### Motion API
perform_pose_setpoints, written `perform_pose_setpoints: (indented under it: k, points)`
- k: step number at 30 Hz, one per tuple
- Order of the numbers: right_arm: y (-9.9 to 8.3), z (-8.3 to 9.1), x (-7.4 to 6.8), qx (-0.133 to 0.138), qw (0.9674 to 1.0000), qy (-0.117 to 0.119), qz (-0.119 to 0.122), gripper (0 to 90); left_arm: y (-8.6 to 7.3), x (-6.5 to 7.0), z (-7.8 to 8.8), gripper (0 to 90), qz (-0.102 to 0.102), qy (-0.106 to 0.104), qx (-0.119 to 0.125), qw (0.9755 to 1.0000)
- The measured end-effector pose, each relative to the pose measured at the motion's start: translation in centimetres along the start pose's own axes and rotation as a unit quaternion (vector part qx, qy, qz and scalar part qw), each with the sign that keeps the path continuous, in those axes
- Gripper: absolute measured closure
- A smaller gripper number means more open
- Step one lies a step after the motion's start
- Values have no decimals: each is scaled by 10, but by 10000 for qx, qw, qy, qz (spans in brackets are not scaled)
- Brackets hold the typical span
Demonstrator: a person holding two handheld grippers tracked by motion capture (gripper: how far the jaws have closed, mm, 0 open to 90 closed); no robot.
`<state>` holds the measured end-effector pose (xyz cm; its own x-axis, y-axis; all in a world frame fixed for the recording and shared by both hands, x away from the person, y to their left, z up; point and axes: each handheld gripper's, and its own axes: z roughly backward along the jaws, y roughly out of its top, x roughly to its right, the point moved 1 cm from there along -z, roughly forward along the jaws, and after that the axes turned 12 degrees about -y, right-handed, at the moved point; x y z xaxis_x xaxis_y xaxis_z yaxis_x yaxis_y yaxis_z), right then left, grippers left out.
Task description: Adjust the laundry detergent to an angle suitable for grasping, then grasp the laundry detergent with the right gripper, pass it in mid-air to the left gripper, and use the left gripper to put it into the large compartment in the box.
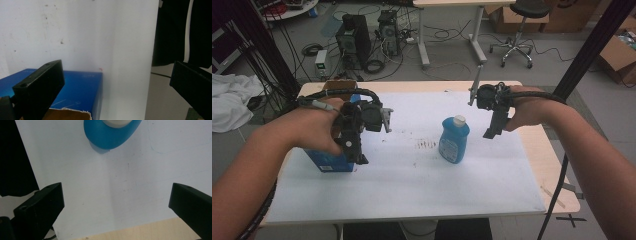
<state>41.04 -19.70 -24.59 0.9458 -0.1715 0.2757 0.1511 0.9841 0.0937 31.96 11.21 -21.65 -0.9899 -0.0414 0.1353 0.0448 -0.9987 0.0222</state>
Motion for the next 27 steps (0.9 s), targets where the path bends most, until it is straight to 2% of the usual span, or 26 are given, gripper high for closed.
perform_pose_setpoints:
  k: [13,20,27]
  points:
    - [-6,0,-1,15,10000,-33,-40,0,1,1,-2,1,76,-15,-50,10000]
    - [-4,-1,-1,-18,10000,-28,-34,0,-2,0,1,1,86,56,4,9999]
    - [0,1,2,1,10000,-43,11,0,-5,0,-2,1,143,16,40,9999]
